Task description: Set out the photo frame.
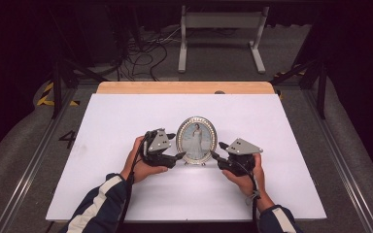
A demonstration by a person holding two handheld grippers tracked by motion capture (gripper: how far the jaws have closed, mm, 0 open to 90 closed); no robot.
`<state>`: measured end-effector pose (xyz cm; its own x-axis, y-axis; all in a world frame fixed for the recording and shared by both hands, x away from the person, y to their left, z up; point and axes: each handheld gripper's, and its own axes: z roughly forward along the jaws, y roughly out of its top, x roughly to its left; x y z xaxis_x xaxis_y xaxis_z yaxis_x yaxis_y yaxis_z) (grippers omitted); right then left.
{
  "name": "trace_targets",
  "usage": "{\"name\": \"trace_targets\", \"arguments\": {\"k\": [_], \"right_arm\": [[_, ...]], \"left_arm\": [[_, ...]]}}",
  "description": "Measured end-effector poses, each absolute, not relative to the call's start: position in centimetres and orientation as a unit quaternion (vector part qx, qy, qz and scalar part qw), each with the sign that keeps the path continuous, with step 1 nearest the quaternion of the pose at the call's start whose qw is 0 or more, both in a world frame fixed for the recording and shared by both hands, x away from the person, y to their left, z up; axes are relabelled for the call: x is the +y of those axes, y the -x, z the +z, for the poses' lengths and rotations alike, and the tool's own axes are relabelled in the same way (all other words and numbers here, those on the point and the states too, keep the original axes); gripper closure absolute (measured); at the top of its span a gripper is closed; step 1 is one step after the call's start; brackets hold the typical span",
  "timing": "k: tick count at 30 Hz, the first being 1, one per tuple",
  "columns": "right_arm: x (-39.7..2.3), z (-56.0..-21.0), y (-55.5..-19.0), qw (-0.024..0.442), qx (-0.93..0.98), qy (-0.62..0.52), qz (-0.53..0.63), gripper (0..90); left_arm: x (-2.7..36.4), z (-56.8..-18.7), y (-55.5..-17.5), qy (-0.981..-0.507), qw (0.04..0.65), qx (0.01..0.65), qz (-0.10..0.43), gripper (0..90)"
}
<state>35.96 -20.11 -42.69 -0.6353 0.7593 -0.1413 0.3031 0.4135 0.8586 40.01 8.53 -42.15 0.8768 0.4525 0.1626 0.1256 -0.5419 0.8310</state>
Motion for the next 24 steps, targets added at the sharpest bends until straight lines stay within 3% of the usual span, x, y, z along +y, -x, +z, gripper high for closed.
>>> {"name": "trace_targets", "arguments": {"k": [15,24], "right_arm": [[-19.99,-42.98,-36.11,0.276,0.813,-0.329,0.393,15.2],[-19.32,-43.47,-36.24,0.258,0.829,-0.322,0.378,6.5]], "left_arm": [[8.68,-42.49,-39.99,-0.866,0.434,0.174,0.174,5.4],[8.66,-42.81,-39.66,-0.868,0.438,0.158,0.174,3.1]]}}
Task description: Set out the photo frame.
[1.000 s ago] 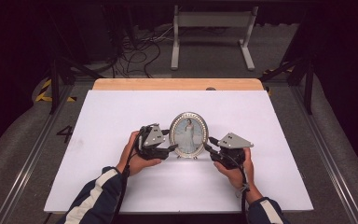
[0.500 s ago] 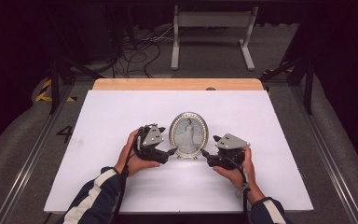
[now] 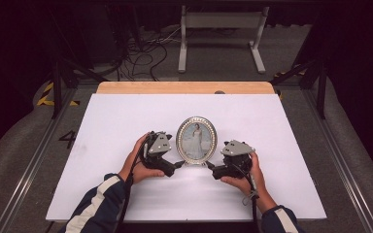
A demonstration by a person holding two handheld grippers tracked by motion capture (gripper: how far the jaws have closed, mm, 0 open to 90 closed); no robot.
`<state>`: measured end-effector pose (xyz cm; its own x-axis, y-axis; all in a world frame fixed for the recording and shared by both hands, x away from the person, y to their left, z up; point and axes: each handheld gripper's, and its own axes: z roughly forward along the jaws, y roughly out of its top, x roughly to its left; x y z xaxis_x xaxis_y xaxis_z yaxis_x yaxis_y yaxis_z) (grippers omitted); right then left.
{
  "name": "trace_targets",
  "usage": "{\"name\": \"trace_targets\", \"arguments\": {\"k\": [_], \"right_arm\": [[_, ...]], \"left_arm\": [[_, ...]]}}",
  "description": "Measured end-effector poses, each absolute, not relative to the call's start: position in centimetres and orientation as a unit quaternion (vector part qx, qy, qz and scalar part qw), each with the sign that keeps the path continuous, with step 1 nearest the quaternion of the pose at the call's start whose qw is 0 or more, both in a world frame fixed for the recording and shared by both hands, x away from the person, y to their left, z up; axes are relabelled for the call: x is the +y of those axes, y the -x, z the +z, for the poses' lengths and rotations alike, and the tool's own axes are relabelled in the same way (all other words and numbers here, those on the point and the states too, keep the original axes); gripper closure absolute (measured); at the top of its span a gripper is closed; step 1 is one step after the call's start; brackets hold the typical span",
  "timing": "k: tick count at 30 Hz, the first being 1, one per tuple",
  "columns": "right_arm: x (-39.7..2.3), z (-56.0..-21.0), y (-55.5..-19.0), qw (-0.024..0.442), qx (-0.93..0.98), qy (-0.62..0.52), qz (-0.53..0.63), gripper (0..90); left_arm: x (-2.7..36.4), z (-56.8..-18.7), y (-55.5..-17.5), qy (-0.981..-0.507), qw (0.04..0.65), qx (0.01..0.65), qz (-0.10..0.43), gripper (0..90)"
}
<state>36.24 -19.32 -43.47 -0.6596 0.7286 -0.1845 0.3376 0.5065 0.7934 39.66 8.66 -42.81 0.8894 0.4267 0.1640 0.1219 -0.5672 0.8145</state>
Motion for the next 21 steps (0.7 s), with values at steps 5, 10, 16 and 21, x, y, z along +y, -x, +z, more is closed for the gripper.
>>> {"name": "trace_targets", "arguments": {"k": [5,10,16,21], "right_arm": [[-19.4,-43.7,-36.2,0.255,0.826,-0.325,0.383,8.1],[-19.4,-43.7,-36.1,0.260,0.825,-0.327,0.380,6.6],[-19.4,-43.5,-35.9,0.269,0.825,-0.323,0.378,6.3],[-19.5,-43.6,-35.7,0.271,0.827,-0.322,0.372,7.1]], "left_arm": [[8.8,-42.9,-39.6,-0.865,0.439,0.164,0.180,4.2],[8.9,-42.8,-39.5,-0.865,0.432,0.167,0.192,4.6],[9.8,-42.9,-38.9,-0.866,0.423,0.171,0.206,5.6],[10.3,-43.1,-38.8,-0.865,0.422,0.175,0.210,6.1]]}}
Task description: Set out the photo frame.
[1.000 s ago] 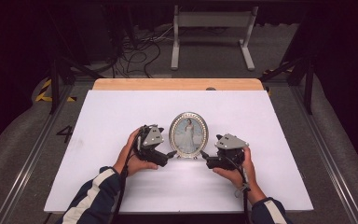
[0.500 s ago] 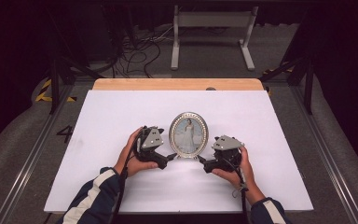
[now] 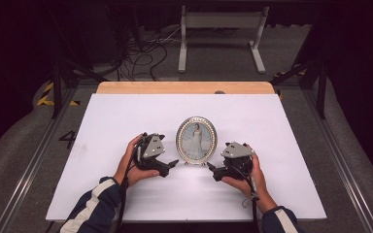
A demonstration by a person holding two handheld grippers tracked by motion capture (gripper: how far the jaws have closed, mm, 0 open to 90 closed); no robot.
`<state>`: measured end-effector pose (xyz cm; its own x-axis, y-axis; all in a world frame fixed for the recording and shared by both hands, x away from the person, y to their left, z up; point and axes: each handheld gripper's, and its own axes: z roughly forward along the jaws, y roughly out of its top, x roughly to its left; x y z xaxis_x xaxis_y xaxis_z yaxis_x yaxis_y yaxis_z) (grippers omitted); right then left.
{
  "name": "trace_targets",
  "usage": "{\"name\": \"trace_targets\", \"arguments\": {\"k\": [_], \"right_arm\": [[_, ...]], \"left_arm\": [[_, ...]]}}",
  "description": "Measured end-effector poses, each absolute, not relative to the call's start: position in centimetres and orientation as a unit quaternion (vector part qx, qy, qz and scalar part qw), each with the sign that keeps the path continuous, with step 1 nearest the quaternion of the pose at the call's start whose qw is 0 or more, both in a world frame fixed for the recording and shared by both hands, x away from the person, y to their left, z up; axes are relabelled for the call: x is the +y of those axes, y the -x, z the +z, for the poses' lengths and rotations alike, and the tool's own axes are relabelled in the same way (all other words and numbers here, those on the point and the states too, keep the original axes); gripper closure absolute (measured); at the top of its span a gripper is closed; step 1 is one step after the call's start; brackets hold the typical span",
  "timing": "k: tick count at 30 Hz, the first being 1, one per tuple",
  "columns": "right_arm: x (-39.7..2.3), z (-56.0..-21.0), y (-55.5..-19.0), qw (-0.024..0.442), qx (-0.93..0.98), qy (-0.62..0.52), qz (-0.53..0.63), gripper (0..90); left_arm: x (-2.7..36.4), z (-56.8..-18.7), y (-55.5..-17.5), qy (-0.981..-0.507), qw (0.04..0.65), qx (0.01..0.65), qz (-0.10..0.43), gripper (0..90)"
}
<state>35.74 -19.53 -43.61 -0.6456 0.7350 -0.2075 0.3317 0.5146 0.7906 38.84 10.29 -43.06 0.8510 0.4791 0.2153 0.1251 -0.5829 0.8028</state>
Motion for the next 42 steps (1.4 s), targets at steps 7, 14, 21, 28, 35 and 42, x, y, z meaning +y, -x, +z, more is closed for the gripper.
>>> {"name": "trace_targets", "arguments": {"k": [7,14,21,28,35,42], "right_arm": [[-19.8,-43.6,-35.7,0.280,0.825,-0.324,0.369,7.5],[-20.1,-43.4,-35.4,0.286,0.825,-0.320,0.368,7.6],[-21.2,-43.6,-35.1,0.286,0.824,-0.327,0.363,7.8],[-22.4,-43.8,-34.7,0.289,0.823,-0.332,0.358,8.0],[-23.2,-43.7,-34.1,0.293,0.821,-0.333,0.360,8.1],[-24.3,-43.6,-33.7,0.303,0.815,-0.338,0.359,8.4]], "left_arm": [[10.8,-43.2,-38.6,-0.866,0.416,0.176,0.214,6.2],[11.7,-43.1,-37.8,-0.864,0.415,0.175,0.225,6.1],[12.7,-43.0,-37.4,-0.861,0.418,0.182,0.227,6.2],[13.6,-43.0,-37.0,-0.859,0.418,0.183,0.233,6.8],[14.2,-43.0,-36.5,-0.859,0.417,0.180,0.237,6.8],[15.0,-43.3,-35.7,-0.861,0.408,0.178,0.246,6.9]]}}
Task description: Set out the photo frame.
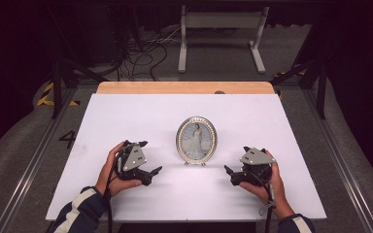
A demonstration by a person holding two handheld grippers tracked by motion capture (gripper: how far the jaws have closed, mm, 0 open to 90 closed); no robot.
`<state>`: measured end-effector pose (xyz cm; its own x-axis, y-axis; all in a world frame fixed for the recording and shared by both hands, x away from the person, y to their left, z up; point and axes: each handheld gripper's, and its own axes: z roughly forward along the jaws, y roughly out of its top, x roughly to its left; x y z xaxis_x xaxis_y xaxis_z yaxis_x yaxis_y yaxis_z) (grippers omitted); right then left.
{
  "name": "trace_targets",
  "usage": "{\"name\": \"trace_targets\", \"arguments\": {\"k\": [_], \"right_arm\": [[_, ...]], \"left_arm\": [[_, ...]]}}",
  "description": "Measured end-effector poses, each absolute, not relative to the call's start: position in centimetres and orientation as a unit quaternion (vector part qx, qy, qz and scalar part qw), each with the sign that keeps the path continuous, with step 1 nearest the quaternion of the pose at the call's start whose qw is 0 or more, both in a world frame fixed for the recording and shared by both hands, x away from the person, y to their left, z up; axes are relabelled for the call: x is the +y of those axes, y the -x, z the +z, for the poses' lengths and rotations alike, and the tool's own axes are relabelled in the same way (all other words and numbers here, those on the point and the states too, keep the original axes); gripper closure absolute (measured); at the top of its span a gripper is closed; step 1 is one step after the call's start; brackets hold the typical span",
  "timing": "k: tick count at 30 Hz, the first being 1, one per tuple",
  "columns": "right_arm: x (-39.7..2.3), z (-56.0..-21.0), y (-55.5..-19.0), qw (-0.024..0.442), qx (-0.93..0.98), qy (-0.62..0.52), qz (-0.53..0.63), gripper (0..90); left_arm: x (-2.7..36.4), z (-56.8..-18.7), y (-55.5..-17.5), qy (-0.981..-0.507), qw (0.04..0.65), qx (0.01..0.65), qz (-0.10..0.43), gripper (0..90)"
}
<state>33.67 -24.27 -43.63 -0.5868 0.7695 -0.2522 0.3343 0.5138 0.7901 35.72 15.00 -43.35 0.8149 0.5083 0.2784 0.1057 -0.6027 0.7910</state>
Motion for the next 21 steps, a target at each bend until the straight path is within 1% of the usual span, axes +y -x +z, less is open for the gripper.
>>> {"name": "trace_targets", "arguments": {"k": [9,21], "right_arm": [[-25.5,-43.5,-33.3,0.311,0.809,-0.346,0.359,8.4],[-26.8,-43.8,-32.4,0.318,0.807,-0.351,0.351,8.4]], "left_arm": [[16.7,-43.9,-34.8,-0.862,0.401,0.190,0.246,7.0],[20.5,-44.3,-33.5,-0.854,0.402,0.219,0.249,6.9]]}}
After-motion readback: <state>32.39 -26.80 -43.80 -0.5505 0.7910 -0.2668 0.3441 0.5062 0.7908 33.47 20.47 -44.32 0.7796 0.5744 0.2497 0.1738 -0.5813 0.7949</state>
